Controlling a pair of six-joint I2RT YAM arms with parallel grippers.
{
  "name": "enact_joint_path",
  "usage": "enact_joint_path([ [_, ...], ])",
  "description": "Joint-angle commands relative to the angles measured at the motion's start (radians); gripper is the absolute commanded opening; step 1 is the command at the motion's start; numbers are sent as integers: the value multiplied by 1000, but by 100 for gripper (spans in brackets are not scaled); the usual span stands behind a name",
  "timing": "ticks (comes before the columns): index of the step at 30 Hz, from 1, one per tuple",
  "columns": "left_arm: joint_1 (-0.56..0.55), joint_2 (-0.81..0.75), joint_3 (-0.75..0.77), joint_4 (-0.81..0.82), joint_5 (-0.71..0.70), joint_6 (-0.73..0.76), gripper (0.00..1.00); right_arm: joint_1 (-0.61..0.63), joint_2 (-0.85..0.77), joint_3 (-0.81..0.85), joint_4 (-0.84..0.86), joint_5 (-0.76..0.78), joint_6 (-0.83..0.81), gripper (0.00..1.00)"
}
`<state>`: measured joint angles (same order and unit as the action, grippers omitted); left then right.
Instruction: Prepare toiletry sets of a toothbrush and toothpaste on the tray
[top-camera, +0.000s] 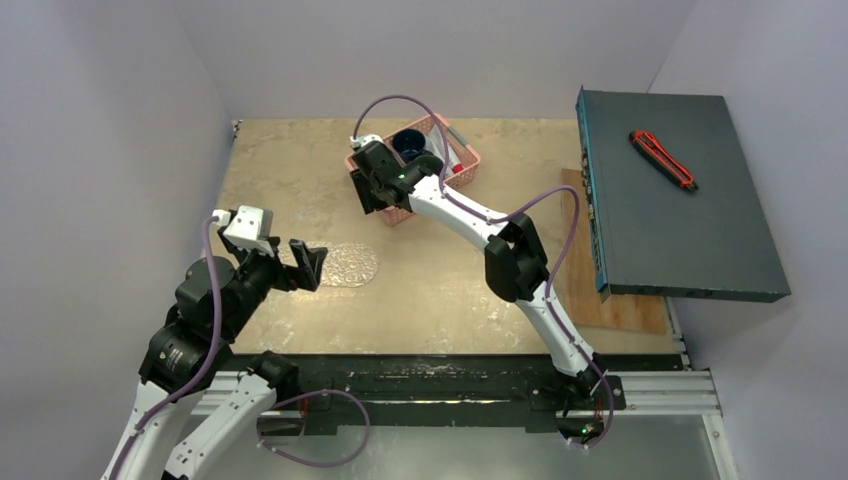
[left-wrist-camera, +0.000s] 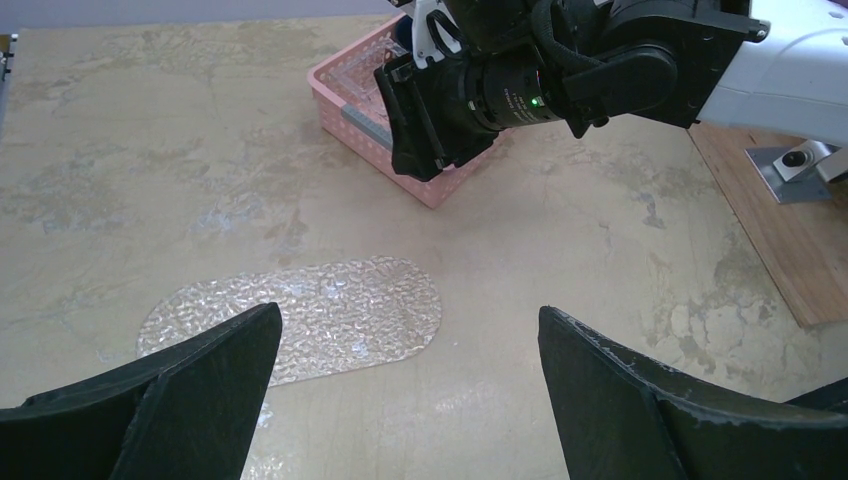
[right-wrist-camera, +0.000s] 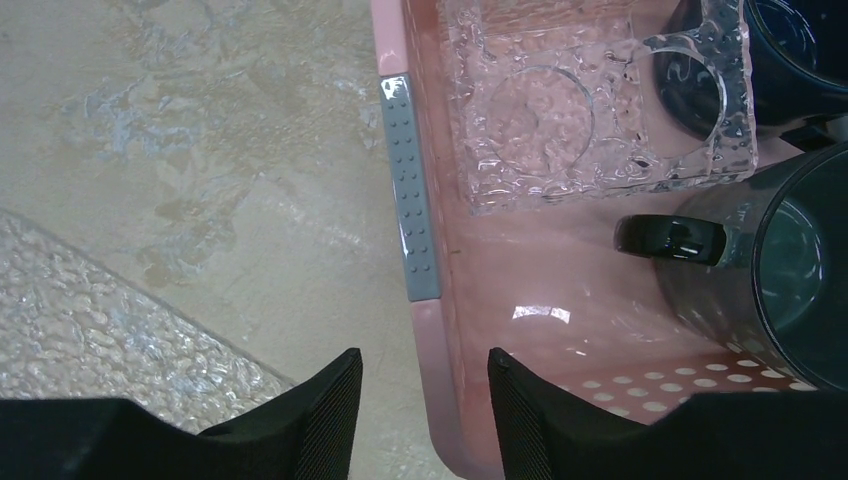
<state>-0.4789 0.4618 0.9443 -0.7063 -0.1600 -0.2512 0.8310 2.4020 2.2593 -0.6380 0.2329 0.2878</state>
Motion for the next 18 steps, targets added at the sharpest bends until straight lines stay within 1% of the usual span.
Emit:
enact_joint_path([
  [1,2,12,25,17,7,-9,100,-1,19,48,-13,27,-21,51],
  [7,2,12,24,16,5,-8,100,0,38,56,-29,39,-27,48],
  [11,3,12,24,15,4,-9,100,-1,42,54,-29,44,-26,44],
  [18,3,15,24,15,2,-8,100,0,25,31,-32,63,-3,30],
])
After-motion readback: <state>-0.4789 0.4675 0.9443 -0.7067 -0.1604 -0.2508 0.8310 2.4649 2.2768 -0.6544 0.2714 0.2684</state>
